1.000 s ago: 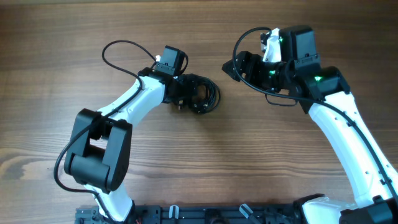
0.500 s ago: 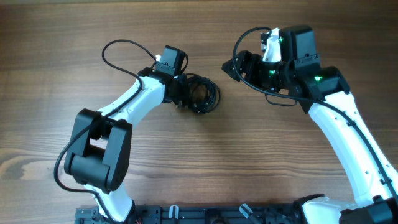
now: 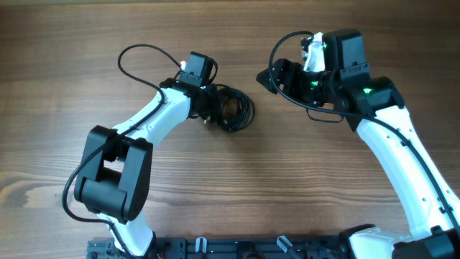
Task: Untangle cables
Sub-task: 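Close the left gripper on a strand of the black cable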
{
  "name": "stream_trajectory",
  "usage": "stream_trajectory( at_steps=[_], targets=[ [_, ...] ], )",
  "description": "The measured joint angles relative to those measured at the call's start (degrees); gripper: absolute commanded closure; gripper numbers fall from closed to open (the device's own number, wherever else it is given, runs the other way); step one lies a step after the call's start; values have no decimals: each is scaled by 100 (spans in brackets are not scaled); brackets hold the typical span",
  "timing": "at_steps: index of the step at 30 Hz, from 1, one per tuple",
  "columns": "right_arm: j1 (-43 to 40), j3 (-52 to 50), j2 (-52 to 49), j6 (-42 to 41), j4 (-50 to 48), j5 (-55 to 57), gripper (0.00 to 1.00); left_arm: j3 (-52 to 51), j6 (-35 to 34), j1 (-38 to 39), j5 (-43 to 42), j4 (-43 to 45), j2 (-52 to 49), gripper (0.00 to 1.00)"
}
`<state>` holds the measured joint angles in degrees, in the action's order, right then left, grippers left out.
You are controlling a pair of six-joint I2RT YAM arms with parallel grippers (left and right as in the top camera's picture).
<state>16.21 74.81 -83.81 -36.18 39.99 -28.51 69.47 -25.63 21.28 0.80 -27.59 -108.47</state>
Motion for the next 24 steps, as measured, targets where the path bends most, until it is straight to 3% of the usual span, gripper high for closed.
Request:
stream_trajectory(
  at_steps=[6,11,24],
  targets=[
    [0,0,0,0,0,7,10,0,197,0,-208,-44,-59,53],
    [0,0,0,0,2,7,10,0,260,0,-369,-44,-85,68],
    [0,0,0,0,22,9,10,0,264,0,-374,83,-116,79]
  ],
)
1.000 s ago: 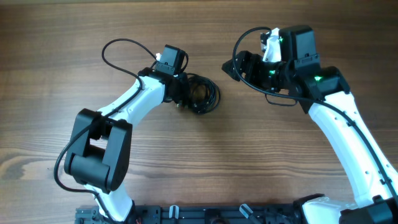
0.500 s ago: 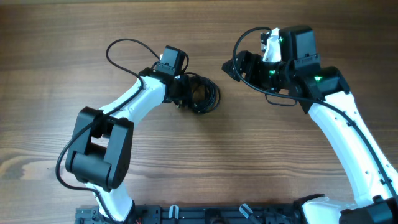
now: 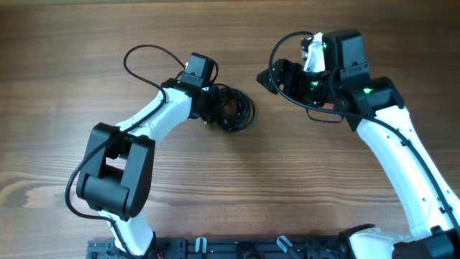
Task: Untangle cables
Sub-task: 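Close the left gripper on a strand of the black cable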
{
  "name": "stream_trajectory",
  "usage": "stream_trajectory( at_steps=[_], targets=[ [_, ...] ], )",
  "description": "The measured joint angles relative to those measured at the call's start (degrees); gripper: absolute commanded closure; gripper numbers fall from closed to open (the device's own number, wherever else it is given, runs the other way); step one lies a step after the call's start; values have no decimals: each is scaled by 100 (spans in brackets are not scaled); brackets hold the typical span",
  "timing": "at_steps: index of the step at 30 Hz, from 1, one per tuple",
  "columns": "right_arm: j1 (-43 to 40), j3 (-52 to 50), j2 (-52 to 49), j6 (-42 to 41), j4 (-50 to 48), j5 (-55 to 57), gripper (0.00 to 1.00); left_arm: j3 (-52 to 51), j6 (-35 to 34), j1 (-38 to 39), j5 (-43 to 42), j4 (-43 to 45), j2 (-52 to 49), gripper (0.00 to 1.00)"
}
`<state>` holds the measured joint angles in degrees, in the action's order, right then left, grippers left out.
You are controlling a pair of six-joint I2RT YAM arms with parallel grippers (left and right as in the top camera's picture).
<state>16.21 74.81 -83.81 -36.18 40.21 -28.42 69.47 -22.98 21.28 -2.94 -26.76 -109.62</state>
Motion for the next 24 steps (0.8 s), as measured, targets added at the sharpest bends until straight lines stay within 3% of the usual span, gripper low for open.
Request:
stream_trajectory(
  at_steps=[8,19,24],
  targets=[
    [0,0,0,0,26,42,10,0,0,0,0,136,0,81],
    [0,0,0,0,90,42,10,0,15,0,-42,157,-131,96],
    [0,0,0,0,92,42,10,0,28,0,-109,243,-131,96]
  ],
)
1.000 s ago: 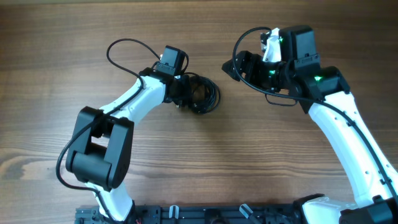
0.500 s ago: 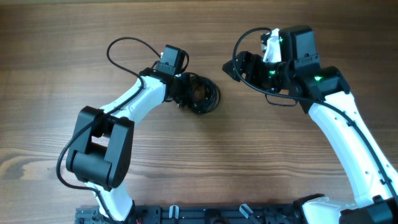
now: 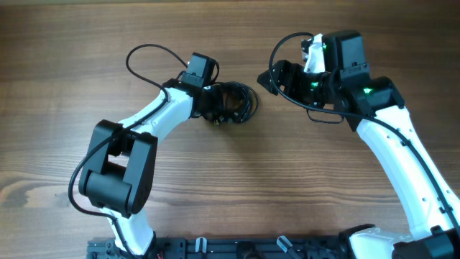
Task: Untangle cables
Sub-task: 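Close the left gripper on a strand of the black cable, then lift the cable strand upward and back with the left gripper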
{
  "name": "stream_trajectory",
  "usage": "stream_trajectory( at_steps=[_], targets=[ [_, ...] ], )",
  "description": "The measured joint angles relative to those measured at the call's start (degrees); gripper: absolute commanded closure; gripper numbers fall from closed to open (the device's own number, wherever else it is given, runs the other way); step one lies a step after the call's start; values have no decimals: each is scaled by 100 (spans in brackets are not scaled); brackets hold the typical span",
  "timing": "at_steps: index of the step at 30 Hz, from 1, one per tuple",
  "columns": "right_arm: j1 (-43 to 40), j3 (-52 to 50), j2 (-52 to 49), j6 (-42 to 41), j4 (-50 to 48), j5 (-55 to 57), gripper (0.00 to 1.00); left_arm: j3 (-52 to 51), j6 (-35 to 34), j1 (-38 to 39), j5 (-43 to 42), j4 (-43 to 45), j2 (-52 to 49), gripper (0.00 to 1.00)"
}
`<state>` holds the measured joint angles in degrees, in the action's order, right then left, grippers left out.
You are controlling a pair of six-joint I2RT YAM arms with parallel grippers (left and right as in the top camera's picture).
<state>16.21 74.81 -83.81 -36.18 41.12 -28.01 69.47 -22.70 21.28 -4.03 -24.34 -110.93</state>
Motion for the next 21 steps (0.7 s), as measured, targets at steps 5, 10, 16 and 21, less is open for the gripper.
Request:
stream_trajectory(
  at_steps=[5,10,16,21],
  targets=[
    [0,0,0,0,0,0,10,0,0,0,7,-7,111,96],
    [0,0,0,0,0,0,10,-11,2,0,-173,-4,573,96],
    [0,0,0,0,2,0,10,-11,0,0,-455,-4,1088,96],
    [0,0,0,0,-4,0,10,-11,0,0,-730,-4,1460,96]
  ],
)
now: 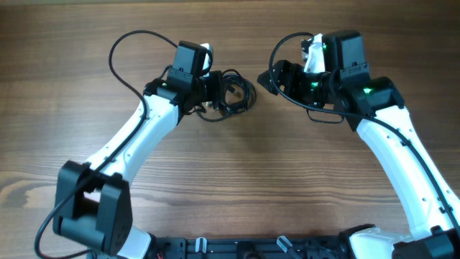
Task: Untangle cables
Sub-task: 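Lift the cable strand upward and back with the left gripper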
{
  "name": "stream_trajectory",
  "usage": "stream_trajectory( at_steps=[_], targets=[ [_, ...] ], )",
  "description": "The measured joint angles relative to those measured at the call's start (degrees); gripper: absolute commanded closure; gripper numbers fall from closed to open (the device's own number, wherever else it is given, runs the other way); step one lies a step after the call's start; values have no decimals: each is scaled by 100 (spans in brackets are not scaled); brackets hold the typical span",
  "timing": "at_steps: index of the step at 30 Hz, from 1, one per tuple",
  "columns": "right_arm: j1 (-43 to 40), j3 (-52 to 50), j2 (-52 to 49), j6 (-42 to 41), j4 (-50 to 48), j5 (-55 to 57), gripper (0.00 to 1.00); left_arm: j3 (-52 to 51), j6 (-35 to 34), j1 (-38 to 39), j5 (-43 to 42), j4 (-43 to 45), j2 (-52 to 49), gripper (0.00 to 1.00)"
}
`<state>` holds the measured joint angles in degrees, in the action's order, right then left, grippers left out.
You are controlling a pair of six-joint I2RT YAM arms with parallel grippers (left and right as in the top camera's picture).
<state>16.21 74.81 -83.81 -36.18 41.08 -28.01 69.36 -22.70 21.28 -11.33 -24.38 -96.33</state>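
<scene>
A tangled bundle of black cables (236, 93) sits at the far middle of the wooden table. My left gripper (214, 95) reaches it from the left and is shut on its left side, where a small pale connector shows between the fingers. My right gripper (264, 78) points left, a short gap to the right of the bundle and not touching it. Its dark fingers meet in a point, with nothing between them.
The left arm's own black cable loops far-left of its wrist (126, 50), and another loops over the right wrist (287, 43). A black rail (237, 248) runs along the near edge. Bare wooden tabletop (237, 180) lies between the arms.
My left arm has stretched out and its gripper has shifted towards the far side. The cable bundle went with it, now a little farther away and nearer the right gripper. The right arm has not moved.
My left gripper held the left side of the bundle at each earlier moment, drifting slightly to the far side each time. Now the arm is extended and the bundle sits farther away. My right gripper stayed in one place to the right throughout.
</scene>
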Motion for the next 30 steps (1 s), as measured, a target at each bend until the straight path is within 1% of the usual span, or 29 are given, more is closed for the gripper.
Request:
stream_trajectory(
  at_steps=[6,10,20,27,30],
  targets=[
    [0,0,0,0,-2,0,9,0,-9,0,-772,61,315,96],
    [0,0,0,0,-2,2,8,-11,-13,0,-1091,409,667,96],
    [0,0,0,-4,-4,111,8,-22,-116,0,-1266,1185,1764,96],
    [0,0,0,-70,2,111,8,-26,-188,0,-1279,1596,1834,96],
    [0,0,0,-70,4,114,8,-28,-354,0,-1281,1882,1834,96]
  ],
)
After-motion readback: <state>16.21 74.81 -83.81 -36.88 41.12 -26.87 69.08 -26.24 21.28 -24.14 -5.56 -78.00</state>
